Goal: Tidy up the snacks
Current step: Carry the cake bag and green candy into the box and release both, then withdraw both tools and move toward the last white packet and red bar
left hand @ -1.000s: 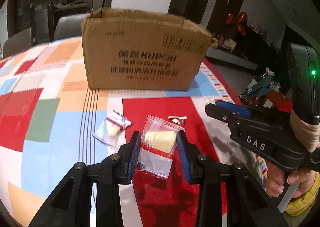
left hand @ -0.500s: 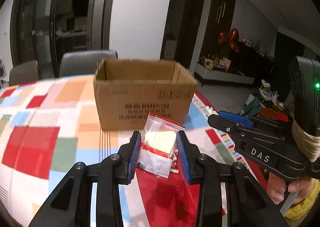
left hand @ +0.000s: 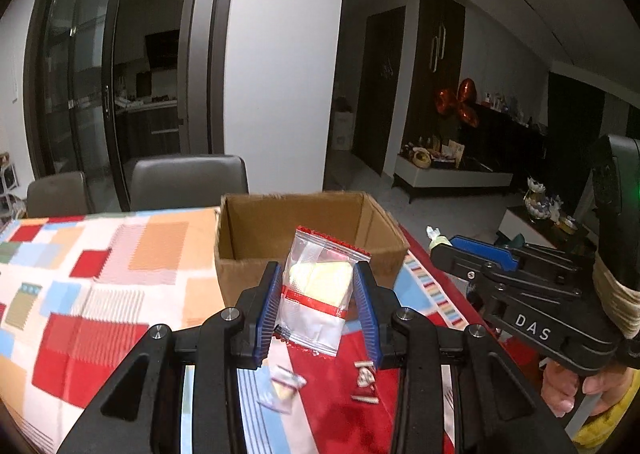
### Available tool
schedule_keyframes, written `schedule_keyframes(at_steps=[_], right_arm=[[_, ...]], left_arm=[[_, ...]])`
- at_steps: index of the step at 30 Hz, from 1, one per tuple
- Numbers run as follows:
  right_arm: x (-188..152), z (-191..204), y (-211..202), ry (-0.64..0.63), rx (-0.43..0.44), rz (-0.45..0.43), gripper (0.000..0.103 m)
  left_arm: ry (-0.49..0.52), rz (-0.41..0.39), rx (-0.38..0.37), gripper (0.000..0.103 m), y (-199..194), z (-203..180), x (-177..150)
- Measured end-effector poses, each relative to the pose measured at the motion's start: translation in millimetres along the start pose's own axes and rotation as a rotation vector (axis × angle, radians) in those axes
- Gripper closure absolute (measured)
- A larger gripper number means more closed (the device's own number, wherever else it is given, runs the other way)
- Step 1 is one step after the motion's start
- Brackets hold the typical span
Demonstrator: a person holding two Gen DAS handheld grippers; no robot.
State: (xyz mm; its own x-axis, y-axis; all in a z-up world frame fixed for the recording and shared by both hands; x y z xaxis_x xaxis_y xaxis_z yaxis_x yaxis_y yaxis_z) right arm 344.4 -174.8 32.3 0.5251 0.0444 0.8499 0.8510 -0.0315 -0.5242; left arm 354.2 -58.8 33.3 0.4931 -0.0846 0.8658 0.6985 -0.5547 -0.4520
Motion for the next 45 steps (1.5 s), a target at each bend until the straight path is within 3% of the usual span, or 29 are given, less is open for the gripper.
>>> schedule_keyframes(at_steps=[8, 17, 25, 32, 34, 36, 45], right_arm=[[31, 0, 16, 0.001, -0.010, 0.005, 0.082], [52, -1, 49, -0.015, -0.046, 0.026, 0.082], [60, -3, 85, -0.008, -0.060, 0.080, 0.082], [55, -6, 111, -0.008, -0.091, 0.115, 0.082], [52, -5, 116, -0.010, -0.101, 0.127, 0.079], [49, -4, 116, -0.011, -0.111, 0.134, 0.058], [36, -2, 91, 0.013, -0.109, 0.113, 0.053]], left_arm=[[0.036, -0.012, 0.016, 0.067, 9, 13, 39], [0.004, 0.048, 0.002, 0.067, 52, 41, 69], [-0.044, 0.134, -0.013, 0.067, 101, 64, 65], [-0.057, 0.181, 0.025, 0.061, 130, 79, 53], [-0.066, 0.189, 0.027, 0.051, 132, 82, 49], [-0.071, 0.185, 0.036, 0.047, 129, 83, 47], [-0.004, 0.134, 0.082, 0.039, 89, 69, 40]])
Point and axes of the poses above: each gripper's, at about its wrist camera, not at the fingertips, and y roughly the way its jaws point, z to its left, x to its top, the point moved 9 cm from there along y, roughly the way its jaws point, and after that the axes turned 15 degrees about -x, right-handed, at the moved point
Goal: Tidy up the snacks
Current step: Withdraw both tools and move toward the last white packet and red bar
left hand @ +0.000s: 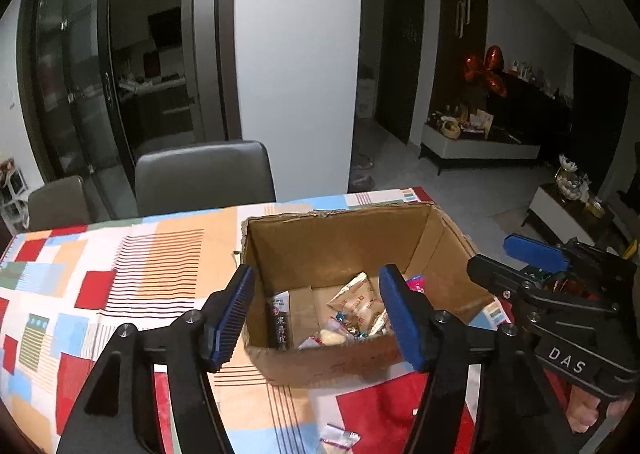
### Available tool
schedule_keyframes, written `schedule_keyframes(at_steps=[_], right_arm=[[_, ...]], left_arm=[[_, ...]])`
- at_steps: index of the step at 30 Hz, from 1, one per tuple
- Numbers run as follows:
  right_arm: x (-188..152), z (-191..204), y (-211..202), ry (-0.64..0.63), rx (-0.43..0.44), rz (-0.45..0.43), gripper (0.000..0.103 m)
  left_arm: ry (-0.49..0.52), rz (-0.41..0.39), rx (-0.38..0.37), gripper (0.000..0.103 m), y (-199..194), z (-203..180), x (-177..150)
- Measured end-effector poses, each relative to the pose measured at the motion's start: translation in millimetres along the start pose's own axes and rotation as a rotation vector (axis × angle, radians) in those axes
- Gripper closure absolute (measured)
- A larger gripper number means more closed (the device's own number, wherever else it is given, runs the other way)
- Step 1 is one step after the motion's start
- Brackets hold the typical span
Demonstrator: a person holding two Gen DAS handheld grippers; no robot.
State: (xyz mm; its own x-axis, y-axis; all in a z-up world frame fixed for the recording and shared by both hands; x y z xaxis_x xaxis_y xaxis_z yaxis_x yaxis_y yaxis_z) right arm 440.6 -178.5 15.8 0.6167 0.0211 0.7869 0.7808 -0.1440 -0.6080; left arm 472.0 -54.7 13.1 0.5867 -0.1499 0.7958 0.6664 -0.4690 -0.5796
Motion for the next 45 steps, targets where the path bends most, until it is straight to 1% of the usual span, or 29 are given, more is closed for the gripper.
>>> schedule_keyframes(at_steps=[4, 8, 11, 15, 18, 22, 27, 36, 45], right_arm=[[-11, 1, -12, 0.012, -0.001, 0.001, 0.053], [-27, 2, -19, 0.035, 0.009, 0.022, 0.053], [-41, 4, -23, 0.039, 0.014, 0.040, 0.053], [-63, 8, -26, 0.052, 0.023, 0.069, 0.053], [-78, 8, -26, 0.057, 0.013, 0.087, 0.053], [-97, 8, -23, 0.060, 0.004, 0.111, 0.053], [-123, 13, -15, 0.059, 0.001, 0.161, 0.053], [-169, 16, 3, 0.052, -0.012, 0.245, 0.053], [-194, 20, 17, 0.045, -0.013, 0.301, 0.053]], left_arm=[[0.019, -0.014, 0.000, 0.038, -19, -3, -13], [0.033, -0.009, -0.001, 0.038, -31, -2, -29], [0.056, 0.003, 0.002, 0.038, -35, -5, -43], [0.066, 0.022, -0.017, 0.038, -38, -8, -62], [0.071, 0.037, -0.035, 0.038, -37, -8, -79], [0.086, 0.067, -0.042, 0.038, -34, -8, -101], [0.110, 0.110, -0.054, 0.038, -28, -11, -126], [0.098, 0.206, -0.069, 0.038, -4, -7, -170], [0.083, 0.284, -0.092, 0.038, 21, -3, -202]])
Point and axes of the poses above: each gripper's, at about its wrist camera, not at the fingertips, and y roughly the way its jaws point, z to its left, x to its top, the point moved 9 cm from there along y, roughly the way its jaws point, and after that the axes turned 15 degrees about -x, right-handed, at the moved point
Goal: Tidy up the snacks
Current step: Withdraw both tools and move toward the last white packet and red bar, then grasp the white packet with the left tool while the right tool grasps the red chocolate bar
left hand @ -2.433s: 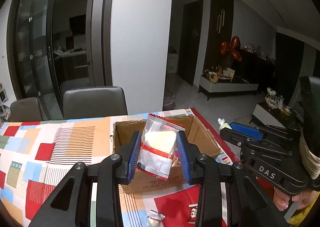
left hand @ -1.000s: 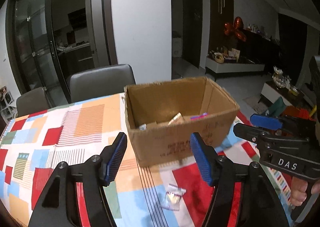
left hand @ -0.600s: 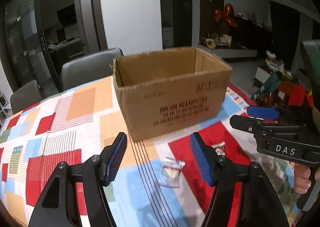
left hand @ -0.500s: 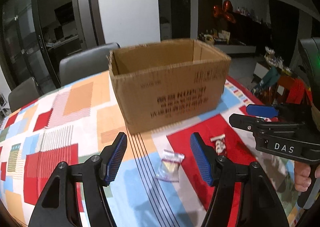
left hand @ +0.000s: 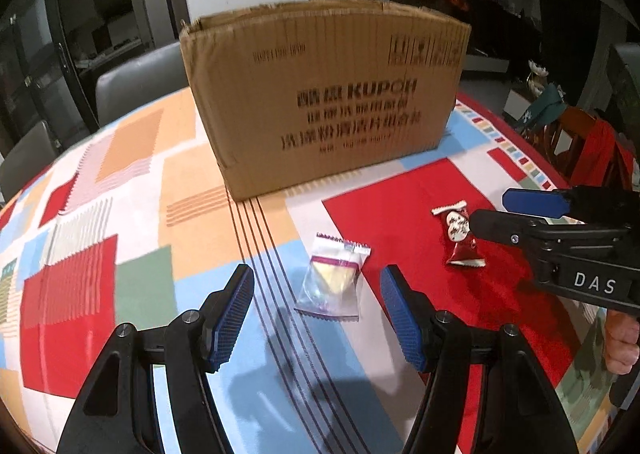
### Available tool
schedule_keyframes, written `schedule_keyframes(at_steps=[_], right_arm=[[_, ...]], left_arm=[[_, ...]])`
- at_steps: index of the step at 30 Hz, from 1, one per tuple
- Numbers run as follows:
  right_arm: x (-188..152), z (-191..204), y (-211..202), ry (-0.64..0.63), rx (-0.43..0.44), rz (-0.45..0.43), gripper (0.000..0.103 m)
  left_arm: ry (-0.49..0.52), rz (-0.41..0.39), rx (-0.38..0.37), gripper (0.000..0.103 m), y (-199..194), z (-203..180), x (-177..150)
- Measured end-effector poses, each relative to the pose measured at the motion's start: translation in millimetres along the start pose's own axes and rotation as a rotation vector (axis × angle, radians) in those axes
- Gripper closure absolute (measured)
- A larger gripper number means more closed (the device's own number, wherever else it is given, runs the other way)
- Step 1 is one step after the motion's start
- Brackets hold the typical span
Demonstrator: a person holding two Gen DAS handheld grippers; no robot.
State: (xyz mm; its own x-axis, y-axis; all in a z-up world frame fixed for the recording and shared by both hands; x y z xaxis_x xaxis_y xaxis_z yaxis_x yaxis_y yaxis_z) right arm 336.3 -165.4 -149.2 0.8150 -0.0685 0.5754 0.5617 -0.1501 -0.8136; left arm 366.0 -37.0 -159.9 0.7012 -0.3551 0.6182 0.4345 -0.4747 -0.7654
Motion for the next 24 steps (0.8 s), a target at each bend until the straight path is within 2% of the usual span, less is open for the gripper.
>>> schedule_keyframes(at_steps=[8, 20, 22, 24], right_arm=[[-8, 2, 16, 0.003, 0.007, 0.049, 0.053], [-7, 13, 32, -0.029, 0.012, 0.082, 0.053], [-7, 14, 34, -0.036, 0.006, 0.080, 0.054], [-7, 14, 36, -0.042, 0.002, 0.082, 0.062]], left_arm=[[-0.010, 0.041, -0.018, 0.038, 25, 5, -5], [-0.079, 0.034, -0.020, 0.039, 47, 14, 0], [-0.081, 0.039, -0.020, 0.045, 50, 13, -1], [-0.087, 0.040, -0.015, 0.053, 51, 13, -2]])
Point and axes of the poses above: each gripper's, at about its wrist camera, not at the fingertips, and y roughly the way its jaws point, z to its left, x to its top, the point moved 9 cm from there along y, roughly the way its jaws point, and after that the axes turned 15 degrees about -x, right-handed, at the moved point
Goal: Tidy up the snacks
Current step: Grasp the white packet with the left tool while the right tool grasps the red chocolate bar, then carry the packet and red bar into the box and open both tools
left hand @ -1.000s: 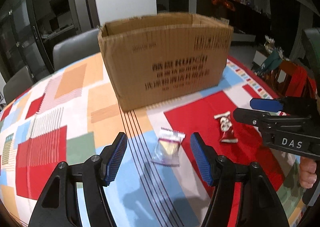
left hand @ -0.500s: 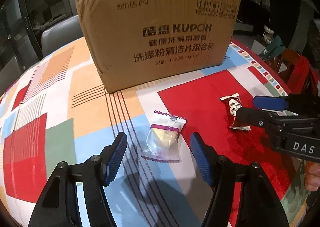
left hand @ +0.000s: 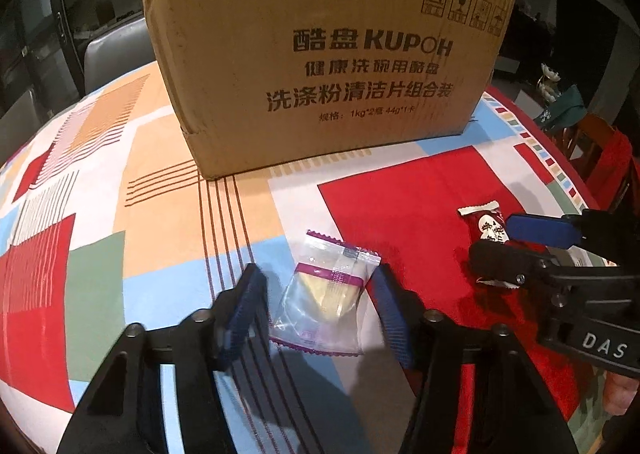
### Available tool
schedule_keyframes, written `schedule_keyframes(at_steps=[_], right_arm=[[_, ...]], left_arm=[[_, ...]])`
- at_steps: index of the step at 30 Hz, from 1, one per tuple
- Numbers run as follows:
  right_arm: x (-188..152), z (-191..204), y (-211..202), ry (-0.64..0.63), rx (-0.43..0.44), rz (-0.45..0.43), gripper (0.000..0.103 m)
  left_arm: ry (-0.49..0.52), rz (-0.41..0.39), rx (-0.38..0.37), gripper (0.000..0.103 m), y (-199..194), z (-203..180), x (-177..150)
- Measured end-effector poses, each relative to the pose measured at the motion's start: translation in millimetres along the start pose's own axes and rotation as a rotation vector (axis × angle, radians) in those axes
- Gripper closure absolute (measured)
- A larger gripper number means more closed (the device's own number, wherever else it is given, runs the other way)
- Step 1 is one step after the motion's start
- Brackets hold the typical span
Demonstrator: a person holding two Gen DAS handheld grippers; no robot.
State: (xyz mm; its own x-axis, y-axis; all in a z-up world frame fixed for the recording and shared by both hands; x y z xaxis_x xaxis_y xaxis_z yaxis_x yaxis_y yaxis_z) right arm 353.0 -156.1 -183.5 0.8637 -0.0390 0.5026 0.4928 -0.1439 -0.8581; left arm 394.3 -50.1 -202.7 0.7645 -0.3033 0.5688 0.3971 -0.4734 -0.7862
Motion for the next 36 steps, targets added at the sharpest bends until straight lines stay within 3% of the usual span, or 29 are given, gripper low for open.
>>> schedule_keyframes(at_steps=[2, 6, 15, 36], right_arm=[[-1, 0, 2, 0.004, 0.008, 0.008, 0.066], [-2, -2, 3, 0.023, 0.034, 0.013, 0.072], [-4, -5, -7, 0.035, 0.062, -0.002, 0.073], [20, -27, -96, 0.045, 0.104, -0.217, 0.075]], left_arm=[[-0.002, -0.011, 0.009, 0.065, -2, 0, 1], [-0.021, -0.018, -0.018, 0.069, -4, -2, 0], [-0.052, -0.051, -0.007, 0.069, -22, -10, 1], [-0.052, -0.251, 0.010, 0.069, -117, -49, 32]])
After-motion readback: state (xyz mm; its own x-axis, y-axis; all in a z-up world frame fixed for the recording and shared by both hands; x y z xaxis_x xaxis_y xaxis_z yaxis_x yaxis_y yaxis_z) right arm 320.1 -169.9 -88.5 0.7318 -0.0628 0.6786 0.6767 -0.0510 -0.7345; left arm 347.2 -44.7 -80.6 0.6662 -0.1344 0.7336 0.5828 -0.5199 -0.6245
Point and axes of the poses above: each gripper's, at about its wrist camera, not at the fingertips, and y roughly the way its jaws point, z to its left, x to its top, the point moved 9 cm from there along y, roughly the way its jaws point, and after that the axes turned 15 degrees about -x, right-handed, at the moved point
